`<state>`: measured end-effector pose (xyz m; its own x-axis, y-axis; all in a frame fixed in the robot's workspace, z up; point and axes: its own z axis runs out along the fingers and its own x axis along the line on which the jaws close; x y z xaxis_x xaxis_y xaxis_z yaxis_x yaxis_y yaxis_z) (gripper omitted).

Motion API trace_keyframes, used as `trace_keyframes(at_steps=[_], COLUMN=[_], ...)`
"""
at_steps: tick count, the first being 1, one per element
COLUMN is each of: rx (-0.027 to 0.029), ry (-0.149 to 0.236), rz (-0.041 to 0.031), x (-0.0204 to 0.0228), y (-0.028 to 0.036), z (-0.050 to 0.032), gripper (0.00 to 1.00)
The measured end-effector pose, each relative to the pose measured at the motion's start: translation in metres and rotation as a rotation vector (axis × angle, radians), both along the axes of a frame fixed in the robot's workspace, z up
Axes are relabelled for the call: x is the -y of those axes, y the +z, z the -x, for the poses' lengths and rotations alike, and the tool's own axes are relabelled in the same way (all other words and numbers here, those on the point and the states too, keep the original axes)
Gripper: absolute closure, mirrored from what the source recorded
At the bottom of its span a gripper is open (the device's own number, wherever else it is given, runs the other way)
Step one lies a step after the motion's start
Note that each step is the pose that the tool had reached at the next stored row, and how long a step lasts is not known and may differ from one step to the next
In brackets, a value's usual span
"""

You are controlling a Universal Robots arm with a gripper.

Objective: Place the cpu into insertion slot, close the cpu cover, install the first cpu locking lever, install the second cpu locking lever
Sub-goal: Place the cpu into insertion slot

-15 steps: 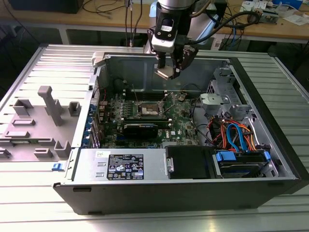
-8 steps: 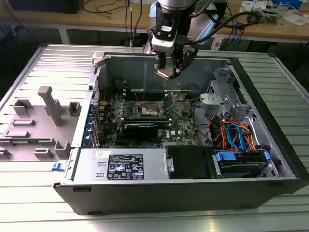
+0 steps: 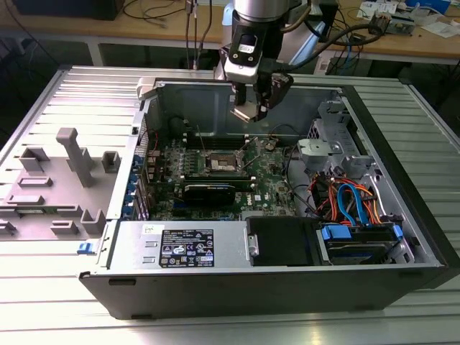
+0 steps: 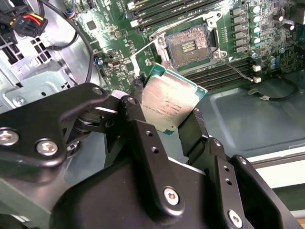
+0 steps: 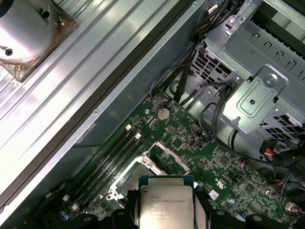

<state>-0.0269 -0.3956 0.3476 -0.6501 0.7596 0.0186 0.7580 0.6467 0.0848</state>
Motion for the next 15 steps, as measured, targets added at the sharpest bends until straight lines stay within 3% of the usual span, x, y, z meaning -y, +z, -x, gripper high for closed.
trace_keyframes(at_steps=[5, 15], rx=[-0.0012, -0.0011], ry=[-0.057, -0.058], rz=[0.0002, 0.0000], x=[0.0000, 0.0000], y=[-0.0027, -0.0028], z=[0.0000, 0.0000], gripper=[0.46, 0.46])
